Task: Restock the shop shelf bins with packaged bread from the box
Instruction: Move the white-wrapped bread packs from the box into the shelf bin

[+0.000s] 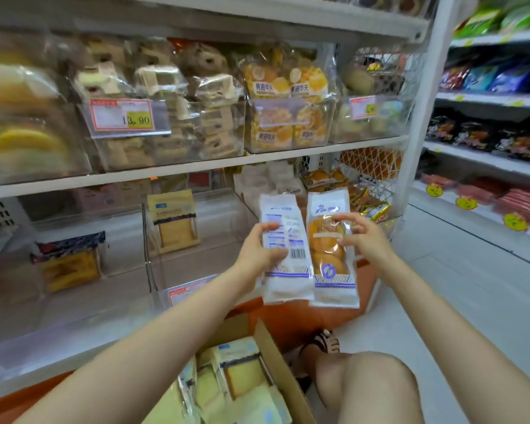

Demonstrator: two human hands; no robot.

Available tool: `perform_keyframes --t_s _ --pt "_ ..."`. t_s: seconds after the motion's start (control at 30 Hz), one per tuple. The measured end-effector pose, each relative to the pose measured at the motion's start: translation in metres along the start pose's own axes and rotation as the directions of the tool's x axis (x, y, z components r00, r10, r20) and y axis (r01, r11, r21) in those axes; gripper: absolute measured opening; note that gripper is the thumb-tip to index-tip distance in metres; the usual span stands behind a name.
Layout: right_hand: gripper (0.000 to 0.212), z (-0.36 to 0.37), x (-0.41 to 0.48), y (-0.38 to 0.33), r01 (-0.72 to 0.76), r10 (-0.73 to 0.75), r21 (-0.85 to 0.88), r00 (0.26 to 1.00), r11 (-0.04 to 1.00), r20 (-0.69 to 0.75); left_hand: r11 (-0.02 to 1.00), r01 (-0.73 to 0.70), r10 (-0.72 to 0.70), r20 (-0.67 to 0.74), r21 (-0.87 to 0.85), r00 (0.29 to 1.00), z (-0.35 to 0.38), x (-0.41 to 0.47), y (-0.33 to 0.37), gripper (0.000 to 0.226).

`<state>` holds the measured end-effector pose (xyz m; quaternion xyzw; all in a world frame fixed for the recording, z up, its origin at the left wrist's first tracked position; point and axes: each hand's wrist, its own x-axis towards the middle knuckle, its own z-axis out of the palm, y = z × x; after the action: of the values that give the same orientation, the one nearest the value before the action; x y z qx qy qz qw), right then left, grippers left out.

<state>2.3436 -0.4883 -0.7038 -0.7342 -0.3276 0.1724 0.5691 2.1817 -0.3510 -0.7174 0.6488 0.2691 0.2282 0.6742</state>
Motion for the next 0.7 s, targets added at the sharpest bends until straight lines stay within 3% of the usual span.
perform_keyframes --t_s 0.13,0.27,0.5,0.63,0.7 --pt "0.047 -0.012 0.043 -0.002 -0.054 0.054 -0.102 0.999 0.993 -0.005 0.997 0.059 -0.057 -0.040 0.040 0.998 0.016 0.052 0.011 0.055" --pt "0.050 -0.016 0.085 0.006 -0.073 0.075 -0.132 0.997 0.989 0.011 0.998 -0.009 0.013 -0.074 0.056 0.997 0.021 0.089 0.019 0.059" --pt "0.059 -0.005 0.164 0.009 -0.001 0.019 0.124 0.989 0.992 -0.144 0.973 -0.225 0.231 -0.192 0.051 0.954 0.009 0.148 0.023 0.061" --pt "0.055 0.012 0.184 0.017 0.049 -0.031 0.116 0.988 0.992 -0.154 0.914 -0.248 0.300 -0.124 0.322 0.946 -0.005 0.167 0.006 0.053" --pt "0.046 0.020 0.188 0.026 0.080 -0.078 0.039 0.996 0.996 -0.053 0.836 -0.204 0.246 -0.015 0.510 0.969 -0.008 0.166 -0.008 0.053"
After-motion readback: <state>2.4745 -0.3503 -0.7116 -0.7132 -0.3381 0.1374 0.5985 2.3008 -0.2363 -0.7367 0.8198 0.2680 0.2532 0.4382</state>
